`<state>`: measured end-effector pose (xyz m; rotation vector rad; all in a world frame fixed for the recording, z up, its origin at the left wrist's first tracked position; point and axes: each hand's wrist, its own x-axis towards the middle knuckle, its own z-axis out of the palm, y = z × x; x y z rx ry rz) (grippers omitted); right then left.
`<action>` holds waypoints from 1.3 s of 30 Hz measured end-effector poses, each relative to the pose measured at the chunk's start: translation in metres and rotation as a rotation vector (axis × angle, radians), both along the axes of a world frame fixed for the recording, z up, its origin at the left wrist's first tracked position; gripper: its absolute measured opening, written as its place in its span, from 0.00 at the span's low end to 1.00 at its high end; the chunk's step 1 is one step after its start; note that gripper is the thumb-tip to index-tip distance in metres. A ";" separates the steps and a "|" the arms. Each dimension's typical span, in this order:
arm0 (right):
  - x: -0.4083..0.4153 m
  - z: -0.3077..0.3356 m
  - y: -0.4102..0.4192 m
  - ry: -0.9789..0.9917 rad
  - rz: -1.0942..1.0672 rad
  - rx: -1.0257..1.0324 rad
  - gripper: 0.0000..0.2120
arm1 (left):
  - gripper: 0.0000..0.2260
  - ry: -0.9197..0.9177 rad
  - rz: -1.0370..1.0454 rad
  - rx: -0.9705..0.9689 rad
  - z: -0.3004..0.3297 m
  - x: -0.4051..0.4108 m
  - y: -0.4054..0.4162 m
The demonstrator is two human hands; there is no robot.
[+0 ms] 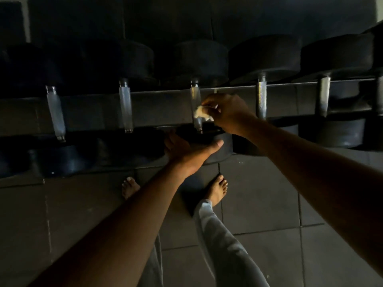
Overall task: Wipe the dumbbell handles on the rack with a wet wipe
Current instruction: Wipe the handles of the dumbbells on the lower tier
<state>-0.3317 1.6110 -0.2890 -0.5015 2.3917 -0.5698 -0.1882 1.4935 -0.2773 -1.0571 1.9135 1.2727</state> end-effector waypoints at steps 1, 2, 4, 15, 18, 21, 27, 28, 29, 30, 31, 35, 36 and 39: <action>-0.001 -0.004 0.001 -0.017 0.043 -0.011 0.10 | 0.68 0.004 0.031 -0.022 -0.002 0.001 0.006; -0.001 -0.008 0.002 -0.043 0.080 -0.025 0.09 | 0.69 0.010 0.057 -0.045 -0.004 0.002 0.011; -0.001 -0.012 0.005 -0.094 0.150 -0.056 0.10 | 0.68 0.042 0.091 -0.082 -0.008 0.005 0.016; -0.011 -0.026 -0.007 0.099 0.334 -0.155 0.09 | 0.65 0.088 0.055 -0.093 -0.019 0.012 0.010; -0.012 -0.024 -0.015 -0.015 0.201 -0.249 0.05 | 0.64 0.096 0.072 -0.086 -0.021 0.012 0.009; -0.012 -0.025 -0.012 -0.213 -0.007 -0.291 0.08 | 0.64 0.106 0.088 -0.097 -0.021 0.011 0.010; -0.005 -0.018 0.004 -0.491 -0.304 -0.374 0.11 | 0.62 0.119 0.081 -0.094 -0.020 0.011 0.010; -0.005 -0.023 0.006 -0.414 -0.252 -0.350 0.11 | 0.62 0.121 0.082 -0.097 -0.020 0.012 0.010; -0.004 -0.025 0.006 -0.333 -0.205 -0.322 0.12 | 0.62 0.123 0.081 -0.103 -0.020 0.012 0.011; -0.005 -0.028 0.005 -0.269 -0.177 -0.301 0.14 | 0.62 0.124 0.080 -0.111 -0.021 0.012 0.011; -0.006 -0.029 0.004 -0.238 -0.162 -0.303 0.17 | 0.61 0.124 0.079 -0.118 -0.022 0.012 0.011; -0.009 -0.030 0.004 -0.054 0.147 -0.239 0.17 | 0.62 0.118 0.070 -0.110 -0.024 0.013 0.010; -0.009 -0.031 0.006 0.002 0.244 -0.219 0.13 | 0.62 0.118 0.069 -0.103 -0.024 0.013 0.009; -0.010 -0.035 0.008 0.155 0.485 -0.142 0.10 | 0.62 0.127 0.080 -0.110 -0.024 0.013 0.010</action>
